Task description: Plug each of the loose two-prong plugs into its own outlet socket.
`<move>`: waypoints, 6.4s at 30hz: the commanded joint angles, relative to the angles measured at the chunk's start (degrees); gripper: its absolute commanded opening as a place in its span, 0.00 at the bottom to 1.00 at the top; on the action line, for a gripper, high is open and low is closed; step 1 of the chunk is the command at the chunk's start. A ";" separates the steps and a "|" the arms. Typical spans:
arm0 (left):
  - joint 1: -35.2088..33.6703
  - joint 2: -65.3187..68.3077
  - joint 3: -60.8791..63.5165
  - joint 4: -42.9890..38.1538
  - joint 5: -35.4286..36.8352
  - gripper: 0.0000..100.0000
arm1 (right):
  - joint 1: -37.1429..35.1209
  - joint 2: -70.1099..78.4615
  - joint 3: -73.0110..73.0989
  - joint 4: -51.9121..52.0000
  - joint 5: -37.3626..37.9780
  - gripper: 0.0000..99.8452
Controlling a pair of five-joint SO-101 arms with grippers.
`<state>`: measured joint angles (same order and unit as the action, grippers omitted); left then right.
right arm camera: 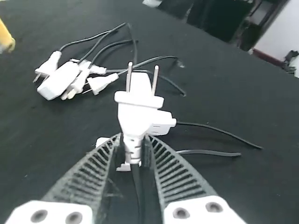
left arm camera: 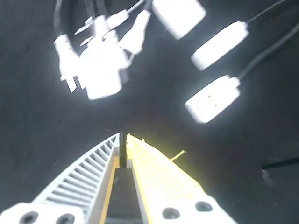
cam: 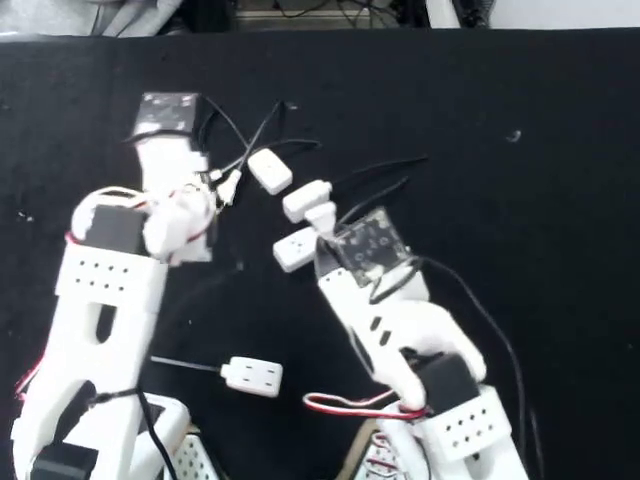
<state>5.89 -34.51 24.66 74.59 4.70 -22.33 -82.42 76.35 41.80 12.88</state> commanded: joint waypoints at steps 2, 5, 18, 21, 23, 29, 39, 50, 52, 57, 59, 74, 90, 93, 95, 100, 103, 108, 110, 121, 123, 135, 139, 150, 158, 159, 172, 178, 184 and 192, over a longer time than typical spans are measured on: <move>6.99 -0.97 -3.38 -5.80 9.67 0.03 | 2.46 -1.10 1.63 -5.36 -0.62 0.01; 12.44 -3.60 -2.95 -6.86 14.07 0.03 | 2.46 0.31 1.71 -5.98 -0.62 0.01; 23.52 -32.26 28.35 -34.55 8.18 0.03 | 2.29 9.71 -1.01 -8.70 -0.62 0.01; 26.77 -32.53 33.63 -40.18 6.24 0.03 | 2.20 10.86 -1.27 -9.05 -0.62 0.01; 27.03 -32.09 33.89 -41.41 6.24 0.03 | 2.46 10.86 -1.27 -9.23 -1.49 0.01; 26.68 -32.00 33.80 -41.85 5.19 0.03 | 2.46 10.86 -1.27 -8.97 -1.49 0.01; 24.04 -31.74 32.31 -41.41 3.43 0.03 | -0.79 10.86 -0.92 -8.26 0.62 0.01; 23.78 -32.00 32.40 -34.29 -0.62 0.03 | -5.45 10.86 -1.27 -6.07 2.81 0.01; 23.52 -31.74 32.84 -33.58 -0.70 0.03 | -5.54 10.86 -1.36 -5.98 2.81 0.01; 21.23 -32.00 35.56 -35.78 -0.70 0.03 | -7.21 9.71 -2.86 -2.90 2.81 0.01; 21.05 -32.00 35.74 -35.87 -0.70 0.03 | -8.00 7.25 -3.12 -1.05 2.81 0.01; 21.23 -32.26 30.46 -29.98 -0.70 0.03 | -7.91 -1.19 -0.84 1.23 3.25 0.01; 19.65 -36.31 26.15 -29.80 -0.53 0.03 | -8.18 -1.19 -0.92 0.97 3.25 0.01; 22.37 -35.87 26.95 -30.15 -0.70 0.03 | -8.18 -1.19 -1.01 1.14 3.25 0.01; 22.99 -33.76 27.65 -31.21 -0.70 0.03 | -8.18 -1.19 -1.10 1.32 3.25 0.01; 22.81 -26.02 26.86 -32.44 -4.48 0.03 | -8.18 -1.36 -1.10 1.41 3.25 0.01; 22.81 -23.12 26.07 -32.53 -4.57 0.03 | -8.00 -1.71 -1.19 1.41 3.25 0.01; 22.73 -22.07 26.68 -32.44 -4.66 0.03 | -8.00 -1.71 -4.26 4.57 3.25 0.01; 22.73 -22.07 26.68 -32.44 -4.48 0.03 | -8.00 -1.71 -4.35 4.57 3.25 0.01; 22.73 -22.15 28.44 -32.88 -4.40 0.03 | -8.09 -1.19 -6.73 4.48 3.34 0.01; 22.73 -22.24 28.44 -32.88 -4.40 0.03 | -8.18 -1.19 -7.34 4.48 3.34 0.01; 22.73 -22.33 28.53 -32.70 -4.40 0.03 | -8.18 -0.22 -9.54 4.40 5.54 0.01; 22.73 -22.33 28.53 -32.53 -4.40 0.03 | -8.26 5.76 -12.35 3.87 5.63 0.01; 19.91 -21.89 28.62 -32.70 -4.40 0.03 | -11.87 11.82 -14.99 2.55 5.54 0.01; 20.09 -22.15 30.37 -32.88 -4.40 0.03 | -11.78 11.82 -15.25 2.55 5.54 0.01; 19.82 -22.42 30.29 -32.88 -4.40 0.03 | -11.69 11.82 -15.25 2.55 5.54 0.01; 12.09 -32.97 29.85 -32.44 -4.40 0.03 | -11.69 12.26 -14.90 3.69 5.71 0.01; 14.99 -31.21 31.34 -32.97 -4.40 0.03 | -11.78 11.82 -14.99 3.69 5.63 0.01; 14.64 -21.89 30.81 -37.19 -4.48 0.03 | -11.78 11.82 -14.99 3.69 5.63 0.01; 15.16 -18.55 29.05 -35.16 -4.40 0.03 | -11.69 11.82 -14.99 3.69 5.63 0.01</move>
<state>20.22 -53.23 56.57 38.90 0.66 -33.23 -70.64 64.57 45.93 17.89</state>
